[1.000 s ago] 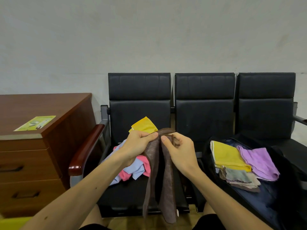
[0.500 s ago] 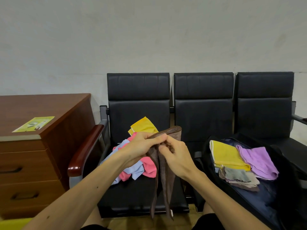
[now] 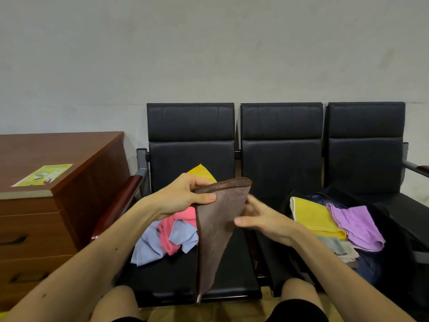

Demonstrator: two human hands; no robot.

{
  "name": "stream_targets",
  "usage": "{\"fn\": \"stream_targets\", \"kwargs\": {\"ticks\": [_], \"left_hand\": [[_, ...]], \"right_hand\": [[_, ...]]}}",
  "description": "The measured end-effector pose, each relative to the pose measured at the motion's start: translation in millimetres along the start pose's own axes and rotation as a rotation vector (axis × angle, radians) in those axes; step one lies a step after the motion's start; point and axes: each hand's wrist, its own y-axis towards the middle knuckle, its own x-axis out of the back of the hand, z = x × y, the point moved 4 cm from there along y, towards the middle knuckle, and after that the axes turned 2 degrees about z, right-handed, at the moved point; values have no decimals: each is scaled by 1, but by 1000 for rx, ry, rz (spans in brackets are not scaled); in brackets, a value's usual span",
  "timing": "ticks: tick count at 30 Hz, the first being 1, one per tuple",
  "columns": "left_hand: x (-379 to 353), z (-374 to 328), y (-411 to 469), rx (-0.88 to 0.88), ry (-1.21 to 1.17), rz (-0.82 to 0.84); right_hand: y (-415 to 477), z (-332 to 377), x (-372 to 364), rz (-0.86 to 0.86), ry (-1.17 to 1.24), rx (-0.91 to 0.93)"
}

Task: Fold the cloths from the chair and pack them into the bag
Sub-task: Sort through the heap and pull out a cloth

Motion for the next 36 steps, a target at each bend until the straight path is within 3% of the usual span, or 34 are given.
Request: {"fn": "stream_targets", "kwargs": {"ticks": [2,5,9,14,18,22,25,30,36], "left_hand": [[3,-4,-3,14,70,63],[13,-3,-5,48,139,115],[23,7,-4,42,181,27],[20,22,-4,40,178,-64],[20,21,-4,-11,224,-106],[20,16,-6,-37,119,-104],[22,13,-8,-92,172,-112],[17,10,-6,-165,461,-184],[5,10,-6,-174,384,-187]], "right_hand": [[-5,3,-7,185,140,-66],[-2,23,-4,-34,231,53],[4,33,-6,-239,-1,146],[3,33,-8,-366,-32,201],[0,32,-7,-284,-28,271],[-6,44,-6,-152,-345,365],[-4,50,3,-208,-480,329],[-7,60,11,-196,-602,258],[-12,73,8,-373,-715,356]]}}
